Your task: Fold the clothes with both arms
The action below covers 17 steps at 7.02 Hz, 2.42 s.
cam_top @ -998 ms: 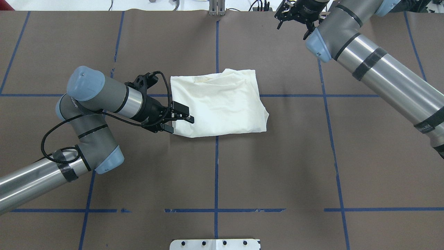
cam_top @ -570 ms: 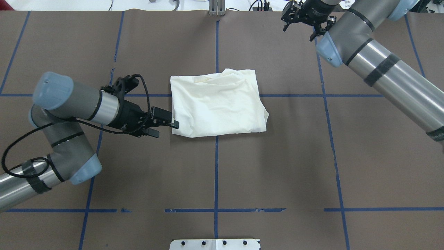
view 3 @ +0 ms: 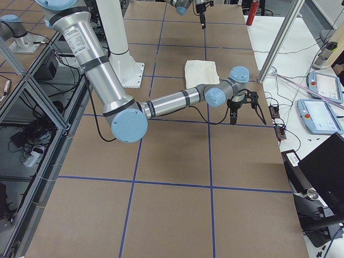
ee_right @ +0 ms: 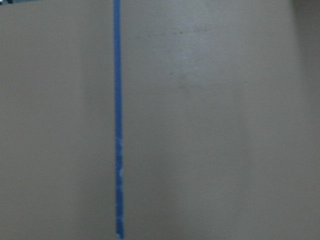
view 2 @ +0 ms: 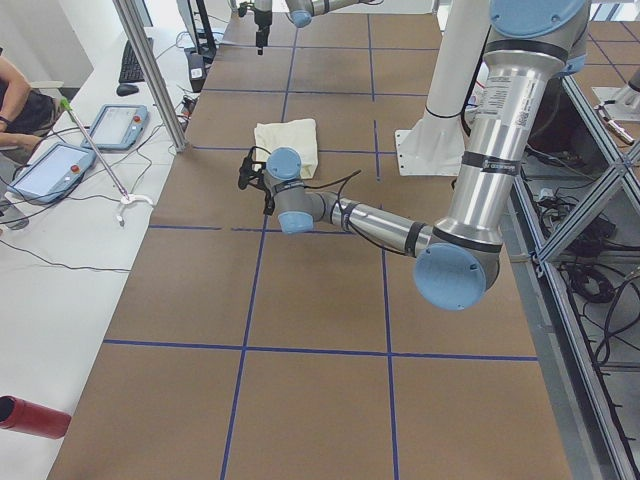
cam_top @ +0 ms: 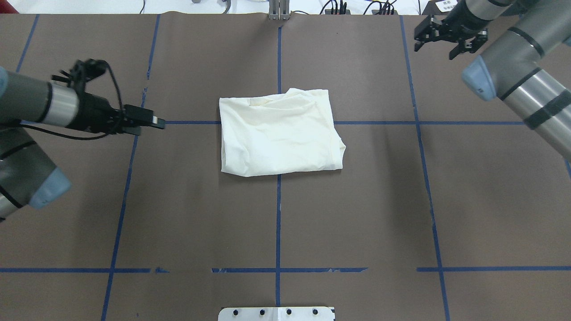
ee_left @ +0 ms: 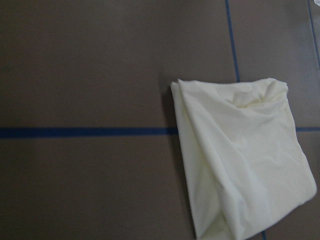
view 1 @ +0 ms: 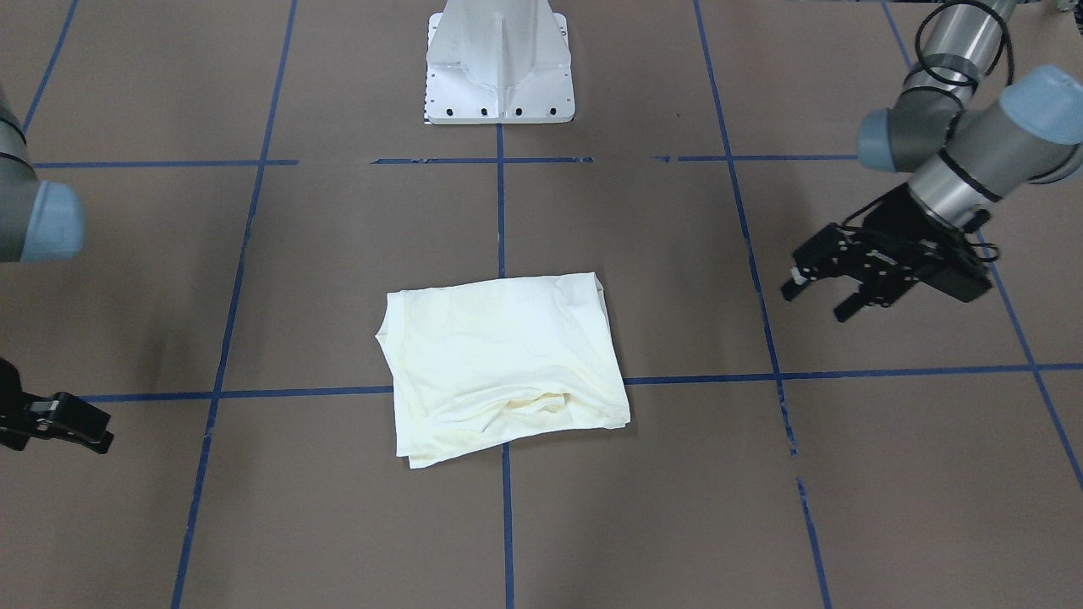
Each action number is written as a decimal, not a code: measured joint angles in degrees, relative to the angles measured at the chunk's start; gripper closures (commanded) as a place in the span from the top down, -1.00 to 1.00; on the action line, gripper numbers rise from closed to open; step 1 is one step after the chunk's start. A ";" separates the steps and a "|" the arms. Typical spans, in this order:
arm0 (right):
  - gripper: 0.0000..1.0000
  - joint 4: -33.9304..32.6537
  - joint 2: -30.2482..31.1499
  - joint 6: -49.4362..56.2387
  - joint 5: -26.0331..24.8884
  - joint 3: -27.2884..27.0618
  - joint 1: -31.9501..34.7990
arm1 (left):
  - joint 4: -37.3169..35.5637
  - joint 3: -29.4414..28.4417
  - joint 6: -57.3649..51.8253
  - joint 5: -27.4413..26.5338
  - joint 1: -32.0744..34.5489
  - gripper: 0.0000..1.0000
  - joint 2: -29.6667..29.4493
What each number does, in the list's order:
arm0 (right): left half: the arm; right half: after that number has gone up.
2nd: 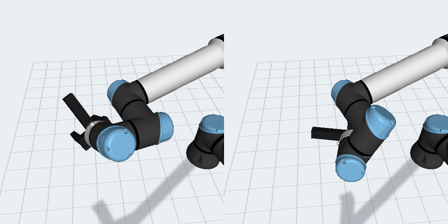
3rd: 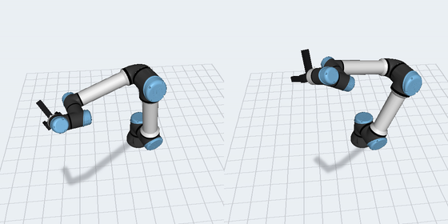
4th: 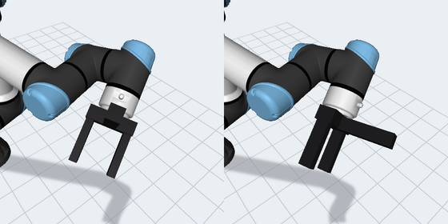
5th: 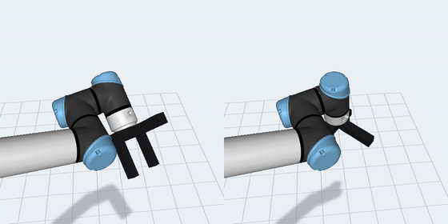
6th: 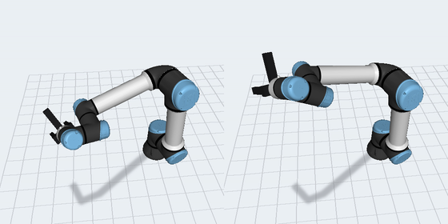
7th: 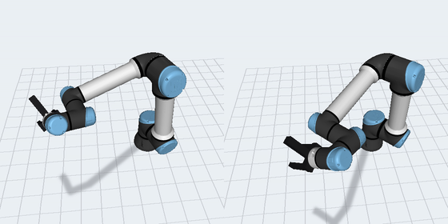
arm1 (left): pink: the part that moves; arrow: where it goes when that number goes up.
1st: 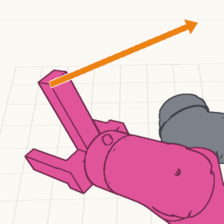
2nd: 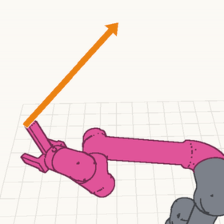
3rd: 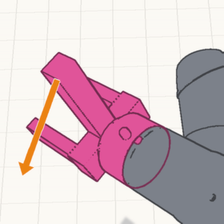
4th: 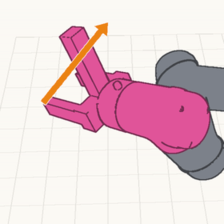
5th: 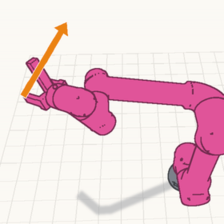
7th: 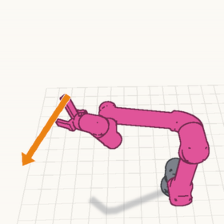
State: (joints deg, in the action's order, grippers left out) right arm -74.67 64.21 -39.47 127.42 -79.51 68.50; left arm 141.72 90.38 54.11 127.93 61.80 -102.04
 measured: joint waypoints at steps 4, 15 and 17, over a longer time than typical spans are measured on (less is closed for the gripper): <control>1.00 -3.76 11.47 31.30 0.55 -0.16 11.58 | -26.21 -0.01 -39.02 -3.49 16.35 1.00 0.19; 1.00 -29.14 25.30 46.11 7.05 -22.85 21.76 | -37.38 -0.03 -60.10 1.66 25.05 1.00 7.92; 1.00 -28.85 26.64 44.59 8.25 -22.55 21.76 | -36.02 1.92 -59.28 1.30 25.38 1.00 11.04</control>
State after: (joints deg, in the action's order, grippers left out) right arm -103.52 90.85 5.12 135.67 -102.05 90.27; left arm 105.70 92.30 -5.17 129.23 87.18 -91.00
